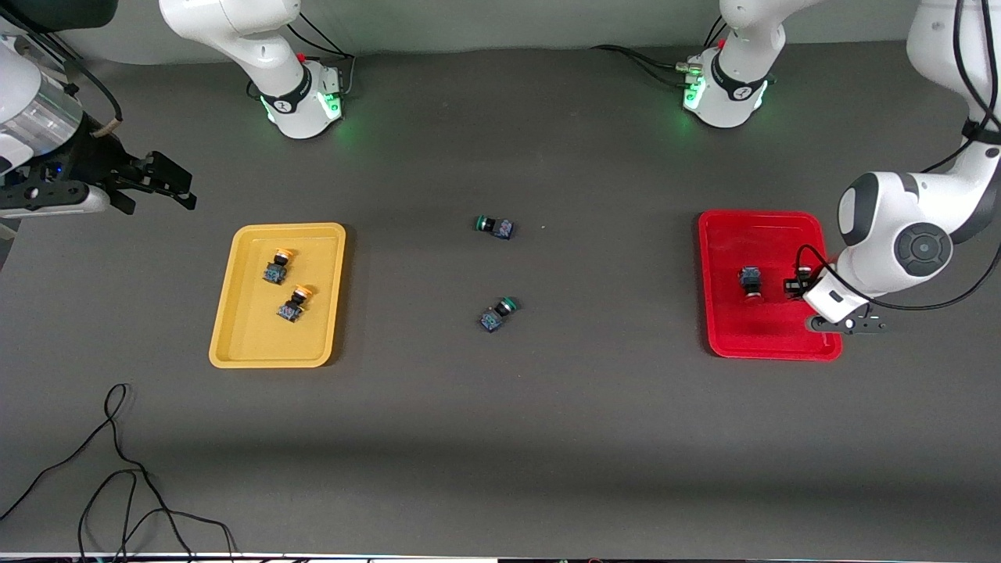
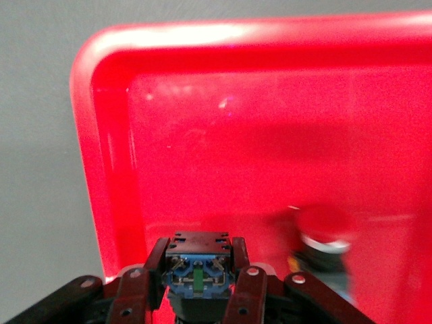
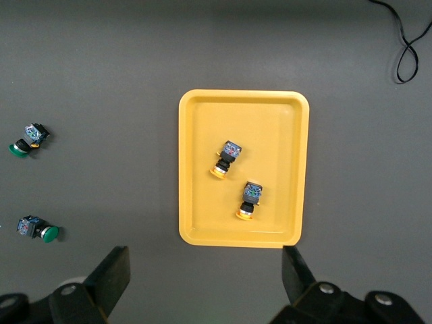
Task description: Place red and yellow buttons in trays
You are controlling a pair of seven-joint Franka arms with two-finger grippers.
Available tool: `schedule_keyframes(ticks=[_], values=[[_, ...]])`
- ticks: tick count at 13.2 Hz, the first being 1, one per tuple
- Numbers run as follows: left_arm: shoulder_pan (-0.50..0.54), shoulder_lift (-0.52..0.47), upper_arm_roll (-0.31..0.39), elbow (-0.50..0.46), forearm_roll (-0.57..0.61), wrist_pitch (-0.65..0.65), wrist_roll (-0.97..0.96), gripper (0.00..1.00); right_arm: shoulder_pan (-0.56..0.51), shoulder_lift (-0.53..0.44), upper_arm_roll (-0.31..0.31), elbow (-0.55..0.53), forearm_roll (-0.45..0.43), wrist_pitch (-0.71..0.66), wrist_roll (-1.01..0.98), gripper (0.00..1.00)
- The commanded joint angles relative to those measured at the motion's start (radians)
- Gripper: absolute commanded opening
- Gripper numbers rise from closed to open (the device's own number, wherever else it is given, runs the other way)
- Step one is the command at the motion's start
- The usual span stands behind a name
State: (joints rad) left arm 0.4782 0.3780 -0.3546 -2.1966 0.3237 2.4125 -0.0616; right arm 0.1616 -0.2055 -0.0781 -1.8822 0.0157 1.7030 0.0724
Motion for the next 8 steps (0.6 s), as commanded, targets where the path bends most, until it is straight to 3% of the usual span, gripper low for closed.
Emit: schedule_keyframes(ticks=[1, 2, 4, 8], values=[[0.017, 0.033, -0.001, 0.001, 0.038, 0.049, 0.016, 0.72, 0.006, 0.008, -0.002, 0.029, -0.013, -0.023, -0.022, 1.0], [0.016, 0.027, -0.001, 0.011, 0.038, 0.03, 0.017, 1.0, 0.006, 0.006, -0.002, 0.031, -0.013, -0.023, -0.022, 1.0], [0.016, -0.02, -0.003, 0.041, 0.037, -0.051, 0.019, 1.0, 0.006, 0.006, -0.002, 0.029, -0.014, -0.023, -0.022, 1.0], [0.016, -0.108, -0.035, 0.248, -0.055, -0.421, 0.101, 1.0, 0.006, 0.021, -0.003, 0.037, -0.019, -0.02, -0.016, 1.0]])
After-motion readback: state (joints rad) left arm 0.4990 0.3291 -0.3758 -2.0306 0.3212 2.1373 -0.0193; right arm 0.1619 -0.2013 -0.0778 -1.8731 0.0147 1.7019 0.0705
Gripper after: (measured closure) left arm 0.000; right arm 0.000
